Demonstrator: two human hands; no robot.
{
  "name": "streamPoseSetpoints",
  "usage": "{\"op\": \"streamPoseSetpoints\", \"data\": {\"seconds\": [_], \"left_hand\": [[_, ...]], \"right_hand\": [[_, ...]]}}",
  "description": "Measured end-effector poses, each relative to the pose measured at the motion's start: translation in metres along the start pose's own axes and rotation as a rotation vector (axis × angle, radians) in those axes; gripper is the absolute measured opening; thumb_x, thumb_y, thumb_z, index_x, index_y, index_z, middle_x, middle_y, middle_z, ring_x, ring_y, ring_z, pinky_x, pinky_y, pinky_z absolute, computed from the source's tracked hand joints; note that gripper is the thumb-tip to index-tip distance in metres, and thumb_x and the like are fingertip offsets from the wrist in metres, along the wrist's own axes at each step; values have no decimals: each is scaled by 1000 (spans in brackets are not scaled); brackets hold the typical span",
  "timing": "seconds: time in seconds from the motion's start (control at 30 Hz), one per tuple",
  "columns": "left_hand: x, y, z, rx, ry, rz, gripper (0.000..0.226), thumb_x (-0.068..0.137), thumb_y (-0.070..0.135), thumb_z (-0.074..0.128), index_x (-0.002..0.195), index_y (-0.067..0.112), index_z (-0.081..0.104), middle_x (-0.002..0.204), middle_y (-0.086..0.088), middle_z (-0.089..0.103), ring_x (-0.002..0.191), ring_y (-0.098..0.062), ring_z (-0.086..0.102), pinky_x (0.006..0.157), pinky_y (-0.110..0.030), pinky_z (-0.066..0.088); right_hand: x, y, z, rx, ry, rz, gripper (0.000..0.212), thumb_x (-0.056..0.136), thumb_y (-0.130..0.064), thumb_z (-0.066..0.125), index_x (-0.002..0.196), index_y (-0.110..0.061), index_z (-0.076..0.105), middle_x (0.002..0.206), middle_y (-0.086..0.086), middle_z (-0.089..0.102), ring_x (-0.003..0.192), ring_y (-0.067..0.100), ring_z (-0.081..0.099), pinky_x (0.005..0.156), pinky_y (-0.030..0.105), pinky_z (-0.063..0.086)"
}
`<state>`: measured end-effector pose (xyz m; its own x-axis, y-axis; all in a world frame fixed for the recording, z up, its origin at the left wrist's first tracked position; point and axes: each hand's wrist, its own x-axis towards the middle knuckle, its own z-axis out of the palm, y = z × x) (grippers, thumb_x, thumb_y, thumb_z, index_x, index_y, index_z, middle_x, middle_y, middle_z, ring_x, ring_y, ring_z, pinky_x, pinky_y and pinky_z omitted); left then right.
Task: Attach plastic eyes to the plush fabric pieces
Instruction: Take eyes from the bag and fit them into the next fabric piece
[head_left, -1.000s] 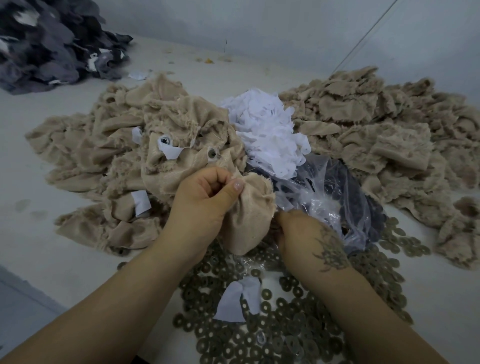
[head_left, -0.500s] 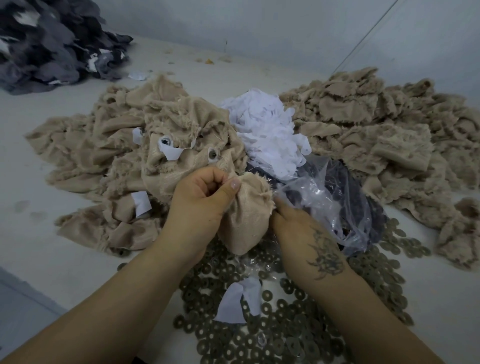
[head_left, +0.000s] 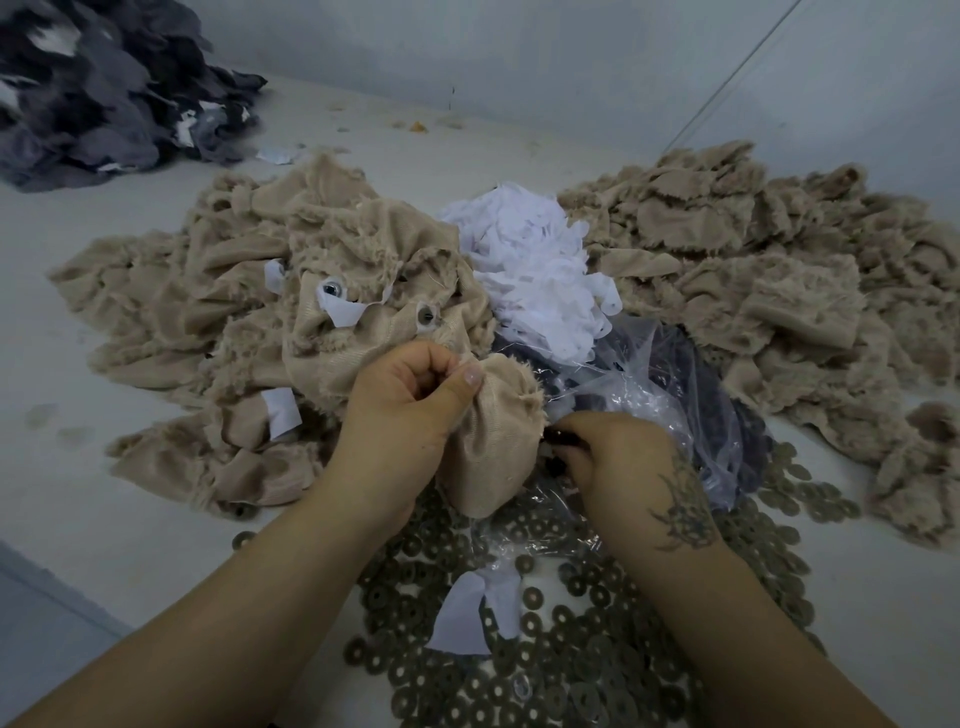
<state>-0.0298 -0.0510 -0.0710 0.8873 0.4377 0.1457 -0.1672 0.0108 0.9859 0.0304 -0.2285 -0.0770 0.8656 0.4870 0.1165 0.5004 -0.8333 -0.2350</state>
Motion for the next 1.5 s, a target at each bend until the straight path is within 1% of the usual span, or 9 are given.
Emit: {"op": "streamPoseSetpoints", "data": {"seconds": [0.13, 0.33, 0.43, 0.57, 0.83, 1.07, 1.2, 1.4, 1.5], "left_hand": [[-3, 0, 1, -24, -57, -2, 19, 91, 18, 67, 75, 9, 63, 72, -14, 56, 63, -23, 43, 53, -29, 38], [-7, 6, 7, -104, -109, -3, 13, 77, 31, 70, 74, 19, 69, 70, -6, 60, 65, -17, 50, 58, -23, 45], [-9, 7, 10, -128, -100, -15, 18, 75, 31, 70, 75, 13, 69, 75, -14, 62, 70, -23, 51, 63, -31, 47], [-11, 7, 14, -125, -84, -25, 25, 77, 28, 70, 79, 3, 66, 80, -29, 62, 72, -28, 52, 69, -41, 45], [-14, 9, 17, -16, -175, 6, 21, 86, 6, 68, 70, 19, 73, 71, -1, 70, 65, -10, 62, 60, -19, 54], [-14, 11, 21, 79, -163, 61, 17, 87, -1, 67, 75, 11, 71, 77, -15, 70, 70, -20, 63, 66, -31, 57], [-16, 11, 20, 130, -165, 85, 11, 87, 1, 68, 78, 7, 70, 78, -17, 69, 71, -36, 64, 68, -45, 57], [-17, 16, 20, 299, -128, 197, 17, 85, 2, 71, 75, 15, 69, 67, -5, 67, 56, -5, 58, 51, -17, 48], [-16, 15, 19, 349, -103, 219, 25, 83, -1, 72, 70, 20, 67, 59, 7, 63, 51, 1, 54, 50, -14, 44]], "right_hand": [[-6, -4, -9, 349, 228, 22, 20, 91, -8, 65, 103, -19, 78, 88, -1, 75, 80, 19, 68, 73, 28, 51], [-11, -14, -17, 1190, -203, 208, 35, 92, 5, 61, 86, -25, 77, 78, -5, 76, 68, 7, 70, 60, 17, 53], [-9, -17, -21, 1834, -334, 300, 25, 87, 0, 58, 109, -2, 70, 102, 16, 75, 87, 22, 74, 72, 32, 62], [-10, -17, -22, 2216, -542, 436, 40, 86, -9, 53, 120, 6, 66, 119, 25, 68, 98, 28, 69, 94, 39, 53], [-14, -21, -11, 1613, -251, 288, 30, 89, 12, 58, 101, -10, 75, 101, 16, 76, 90, 27, 73, 75, 37, 62], [-15, -20, -10, 1212, 121, 124, 19, 80, 7, 74, 78, -12, 75, 71, 9, 75, 63, 23, 71, 54, 32, 58], [-15, -19, -10, 1154, 182, 111, 24, 80, 8, 74, 78, -16, 76, 71, 5, 75, 68, 26, 73, 61, 36, 62], [-15, -19, -10, 1222, 165, 112, 22, 84, 3, 70, 78, -17, 78, 68, 9, 74, 60, 22, 69, 53, 32, 56], [-13, -17, -11, 1415, 106, 219, 27, 79, -24, 63, 82, 2, 71, 84, 39, 62, 69, 38, 60, 62, 51, 53]]}}
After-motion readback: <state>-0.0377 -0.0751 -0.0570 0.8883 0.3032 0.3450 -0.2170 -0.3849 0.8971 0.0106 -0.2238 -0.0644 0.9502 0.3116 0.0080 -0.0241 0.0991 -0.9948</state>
